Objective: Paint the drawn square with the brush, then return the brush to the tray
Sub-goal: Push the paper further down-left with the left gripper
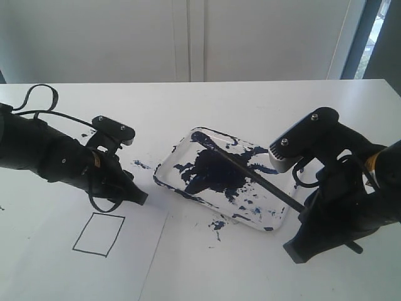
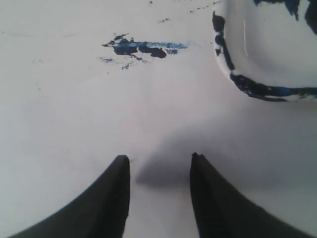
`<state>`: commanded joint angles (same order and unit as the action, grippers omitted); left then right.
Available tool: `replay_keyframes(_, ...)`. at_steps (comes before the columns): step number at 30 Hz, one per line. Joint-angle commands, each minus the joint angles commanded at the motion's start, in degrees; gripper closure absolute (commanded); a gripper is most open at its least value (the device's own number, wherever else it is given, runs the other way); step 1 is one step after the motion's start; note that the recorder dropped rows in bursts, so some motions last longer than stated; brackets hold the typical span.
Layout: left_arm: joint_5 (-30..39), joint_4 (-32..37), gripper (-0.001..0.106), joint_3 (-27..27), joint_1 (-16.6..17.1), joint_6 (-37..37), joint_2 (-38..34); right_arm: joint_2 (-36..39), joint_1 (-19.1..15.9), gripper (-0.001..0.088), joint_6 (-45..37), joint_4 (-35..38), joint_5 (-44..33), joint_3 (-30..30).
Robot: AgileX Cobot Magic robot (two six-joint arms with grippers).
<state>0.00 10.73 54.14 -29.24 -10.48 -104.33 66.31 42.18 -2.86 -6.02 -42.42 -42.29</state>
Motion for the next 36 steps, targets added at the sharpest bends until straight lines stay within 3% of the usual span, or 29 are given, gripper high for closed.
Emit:
replay_keyframes(9,11.1,0.6,0.06,0.0,0.5,1.7,7.9,0.0,0.0,0.0868,-1.5,0.3,-0.5,0.0)
replay_keyframes(16,26.4,6.7,0.06,-0.2,2.0,1.7,9.0,0.0,0.1,0.0868,-7.0,4.0,-1.7,0.0)
replay_keyframes(22,34.0,1.1,0.06,-2.8,2.4,-0.2,9.4,0.0,0.1,0.0868,-7.9,4.8,-1.7,0.0)
replay_keyframes(26,33.4,-6.8,0.06,-6.2,2.3,0.2,12.0,0.0,0.1,0.0868,-7.9,4.8,-1.7,0.0)
replay_keyframes(32,32.2,-11.3,0.06,-10.5,1.6,0.3,17.4,0.0,0.1,0.0868,-7.9,5.0,-1.4,0.0)
replay_keyframes(36,26.8,-12.2,0.06,-14.7,-1.1,-0.1,19.4,0.0,0.1,0.0868,-7.9,5.0,-1.4,0.0)
